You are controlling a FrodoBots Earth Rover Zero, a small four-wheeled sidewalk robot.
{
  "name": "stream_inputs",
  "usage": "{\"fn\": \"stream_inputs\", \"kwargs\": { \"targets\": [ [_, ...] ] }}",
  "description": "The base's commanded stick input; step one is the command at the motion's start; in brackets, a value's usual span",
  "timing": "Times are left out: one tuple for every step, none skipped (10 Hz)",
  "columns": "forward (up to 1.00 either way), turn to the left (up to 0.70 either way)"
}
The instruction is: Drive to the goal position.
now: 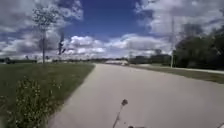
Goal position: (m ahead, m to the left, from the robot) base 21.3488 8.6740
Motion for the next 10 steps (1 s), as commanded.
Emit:
{"fn": "stream_inputs", "kwargs": {
  "targets": [
    [1.0, 0.0],
    [1.0, 0.0],
    [1.0, 0.0],
    [1.0, 0.0],
    [1.0, 0.0],
    [1.0, 0.0],
    [1.0, 0.0],
    [1.0, 0.0],
    [1.0, 0.0],
    [1.0, 0.0]
  ]
}}
